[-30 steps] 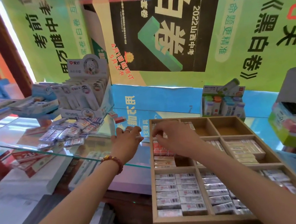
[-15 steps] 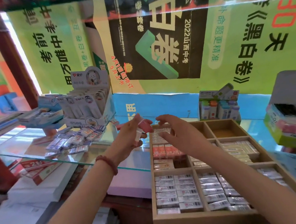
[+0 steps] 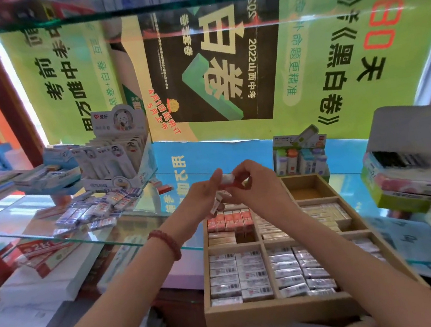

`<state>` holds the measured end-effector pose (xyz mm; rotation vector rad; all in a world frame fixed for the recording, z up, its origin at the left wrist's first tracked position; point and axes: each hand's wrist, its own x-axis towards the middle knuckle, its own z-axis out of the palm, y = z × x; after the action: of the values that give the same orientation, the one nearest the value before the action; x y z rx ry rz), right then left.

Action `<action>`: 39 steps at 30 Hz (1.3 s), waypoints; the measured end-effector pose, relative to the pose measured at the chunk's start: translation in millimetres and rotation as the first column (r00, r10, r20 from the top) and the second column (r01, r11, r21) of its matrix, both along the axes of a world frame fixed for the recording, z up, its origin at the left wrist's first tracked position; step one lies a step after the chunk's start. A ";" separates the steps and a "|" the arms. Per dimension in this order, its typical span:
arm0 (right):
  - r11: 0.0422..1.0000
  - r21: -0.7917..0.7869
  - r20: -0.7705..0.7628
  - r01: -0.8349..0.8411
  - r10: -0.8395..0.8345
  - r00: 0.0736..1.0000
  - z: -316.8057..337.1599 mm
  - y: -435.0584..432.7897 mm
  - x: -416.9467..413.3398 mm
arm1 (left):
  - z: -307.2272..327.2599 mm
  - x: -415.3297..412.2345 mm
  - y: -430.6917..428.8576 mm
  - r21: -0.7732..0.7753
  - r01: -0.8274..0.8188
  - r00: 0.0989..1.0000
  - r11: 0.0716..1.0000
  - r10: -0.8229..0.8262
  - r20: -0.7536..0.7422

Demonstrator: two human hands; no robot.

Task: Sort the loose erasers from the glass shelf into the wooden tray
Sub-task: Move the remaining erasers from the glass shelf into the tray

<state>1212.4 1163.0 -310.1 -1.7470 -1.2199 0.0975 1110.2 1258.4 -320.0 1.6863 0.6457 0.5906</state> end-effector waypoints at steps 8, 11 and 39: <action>0.996 -0.091 -0.201 0.017 -0.036 0.979 -3.1 -1.1 -4.6 | 3.0 25.5 -11.0 -0.629 0.030 0.936 0.777 0.200 0.291; 0.993 -0.113 -0.303 -0.033 -0.002 0.953 -1.4 -1.9 -4.7 | 6.5 30.6 -21.4 -0.598 0.023 0.938 0.801 0.189 0.290; 0.722 -0.311 0.552 0.618 -0.392 0.735 -48.8 34.4 81.5 | -60.0 29.0 16.2 0.512 -0.278 0.925 0.813 0.370 -0.084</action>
<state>1293.9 1197.4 -358.9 -2.6161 -1.0033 -0.4088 1139.2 1274.6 -379.9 2.1430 0.9917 0.9137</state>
